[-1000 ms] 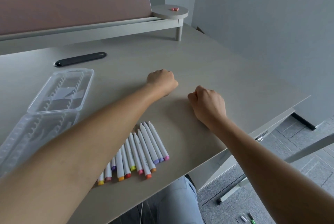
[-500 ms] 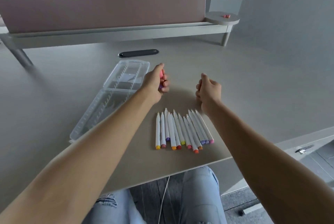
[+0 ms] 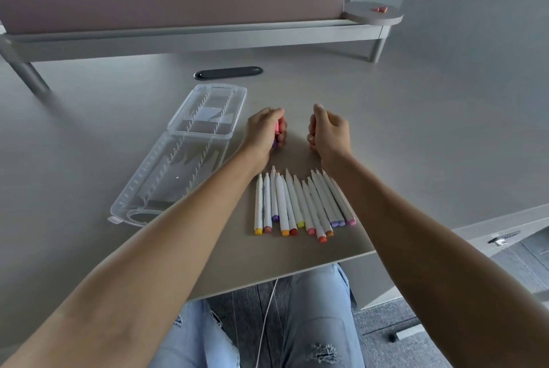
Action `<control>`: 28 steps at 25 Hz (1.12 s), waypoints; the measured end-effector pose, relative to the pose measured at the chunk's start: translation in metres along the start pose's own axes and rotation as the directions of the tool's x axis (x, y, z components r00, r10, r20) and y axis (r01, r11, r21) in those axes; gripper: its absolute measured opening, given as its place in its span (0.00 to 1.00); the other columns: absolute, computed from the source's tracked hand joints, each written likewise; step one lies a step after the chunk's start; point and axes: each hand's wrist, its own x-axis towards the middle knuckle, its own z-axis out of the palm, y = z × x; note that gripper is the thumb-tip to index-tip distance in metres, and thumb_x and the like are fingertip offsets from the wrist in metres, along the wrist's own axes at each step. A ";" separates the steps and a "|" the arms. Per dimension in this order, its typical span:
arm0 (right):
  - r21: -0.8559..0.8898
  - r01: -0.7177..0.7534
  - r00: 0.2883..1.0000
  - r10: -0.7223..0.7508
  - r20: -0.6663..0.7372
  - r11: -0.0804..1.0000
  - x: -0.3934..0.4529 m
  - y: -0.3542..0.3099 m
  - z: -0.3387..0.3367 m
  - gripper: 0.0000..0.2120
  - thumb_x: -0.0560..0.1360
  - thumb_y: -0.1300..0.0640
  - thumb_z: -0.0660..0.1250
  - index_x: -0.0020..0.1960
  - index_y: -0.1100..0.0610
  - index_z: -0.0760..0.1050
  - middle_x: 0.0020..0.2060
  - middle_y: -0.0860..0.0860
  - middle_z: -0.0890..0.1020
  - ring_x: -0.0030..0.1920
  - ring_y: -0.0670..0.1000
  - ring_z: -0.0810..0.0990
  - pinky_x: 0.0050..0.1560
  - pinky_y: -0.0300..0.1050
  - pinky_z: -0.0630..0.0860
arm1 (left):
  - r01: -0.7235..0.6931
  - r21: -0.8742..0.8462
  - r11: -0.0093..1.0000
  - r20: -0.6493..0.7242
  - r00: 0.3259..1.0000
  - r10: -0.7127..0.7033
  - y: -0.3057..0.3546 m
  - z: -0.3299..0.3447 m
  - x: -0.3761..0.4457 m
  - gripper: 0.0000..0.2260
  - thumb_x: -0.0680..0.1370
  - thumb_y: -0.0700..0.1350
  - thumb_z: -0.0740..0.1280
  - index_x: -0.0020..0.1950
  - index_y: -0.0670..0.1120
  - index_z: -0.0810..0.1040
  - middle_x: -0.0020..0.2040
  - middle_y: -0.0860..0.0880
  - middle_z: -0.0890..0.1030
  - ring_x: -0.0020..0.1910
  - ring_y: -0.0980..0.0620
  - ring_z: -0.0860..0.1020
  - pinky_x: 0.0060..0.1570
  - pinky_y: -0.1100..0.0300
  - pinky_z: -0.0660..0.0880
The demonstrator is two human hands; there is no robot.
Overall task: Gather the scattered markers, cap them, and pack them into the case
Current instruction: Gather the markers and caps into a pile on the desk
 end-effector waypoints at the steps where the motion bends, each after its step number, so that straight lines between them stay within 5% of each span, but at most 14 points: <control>1: -0.021 0.016 1.000 -0.016 0.020 1.000 0.000 0.001 0.000 0.20 0.85 0.52 0.59 0.35 0.56 0.68 0.28 0.52 0.69 0.25 0.49 0.67 0.26 0.39 0.62 | -0.026 0.050 0.998 0.001 1.000 0.026 -0.001 0.001 -0.002 0.13 0.82 0.43 0.62 0.37 0.46 0.71 0.30 0.47 0.73 0.28 0.50 0.69 0.30 0.59 0.66; 7: -0.101 0.010 0.998 -0.004 0.062 0.995 0.004 0.001 -0.006 0.20 0.86 0.52 0.56 0.43 0.61 0.78 0.37 0.56 0.82 0.33 0.48 0.77 0.34 0.40 0.75 | -0.044 0.158 0.986 -0.072 0.996 0.056 0.000 0.002 -0.007 0.12 0.81 0.45 0.64 0.38 0.44 0.78 0.35 0.45 0.79 0.36 0.49 0.79 0.32 0.57 0.75; 11: -0.007 -0.052 0.994 0.052 0.092 0.999 0.003 0.000 -0.010 0.23 0.87 0.51 0.53 0.49 0.63 0.81 0.45 0.60 0.86 0.36 0.48 0.82 0.37 0.41 0.77 | -0.019 0.192 0.981 -0.075 0.997 0.034 0.001 0.000 -0.011 0.19 0.83 0.54 0.59 0.44 0.44 0.81 0.42 0.44 0.83 0.41 0.49 0.80 0.25 0.59 0.71; 15: 0.086 -0.113 0.986 0.101 0.135 0.990 -0.008 -0.004 -0.014 0.23 0.87 0.50 0.52 0.54 0.63 0.81 0.52 0.58 0.87 0.54 0.56 0.85 0.55 0.46 0.79 | -0.021 0.213 0.977 -0.048 0.998 0.032 0.000 -0.005 -0.014 0.26 0.85 0.58 0.52 0.51 0.43 0.84 0.48 0.47 0.87 0.50 0.48 0.84 0.42 0.55 0.80; 17: 0.119 -0.124 0.985 0.108 0.136 0.985 -0.015 -0.006 -0.018 0.22 0.87 0.49 0.52 0.57 0.62 0.81 0.55 0.58 0.86 0.58 0.55 0.84 0.53 0.42 0.78 | -0.026 0.233 0.972 -0.014 0.999 0.030 0.000 -0.007 -0.017 0.27 0.85 0.59 0.49 0.54 0.44 0.84 0.50 0.47 0.87 0.53 0.50 0.84 0.43 0.57 0.81; 22: -0.087 -0.001 1.000 0.001 -0.002 0.996 -0.033 -0.003 -0.036 0.18 0.87 0.53 0.55 0.61 0.61 0.80 0.58 0.54 0.83 0.61 0.52 0.81 0.54 0.38 0.74 | -0.169 0.373 0.912 -0.002 0.983 0.183 0.002 -0.011 -0.024 0.25 0.87 0.54 0.49 0.58 0.41 0.82 0.57 0.45 0.84 0.59 0.52 0.80 0.62 0.57 0.72; 28: -0.018 -0.084 0.980 0.079 -0.181 0.996 -0.080 -0.011 -0.066 0.12 0.83 0.58 0.59 0.52 0.58 0.82 0.49 0.54 0.86 0.57 0.56 0.84 0.55 0.47 0.78 | -0.250 0.204 0.946 -0.064 0.961 0.268 0.027 0.021 -0.084 0.13 0.83 0.48 0.60 0.46 0.47 0.82 0.50 0.46 0.86 0.54 0.50 0.83 0.58 0.52 0.77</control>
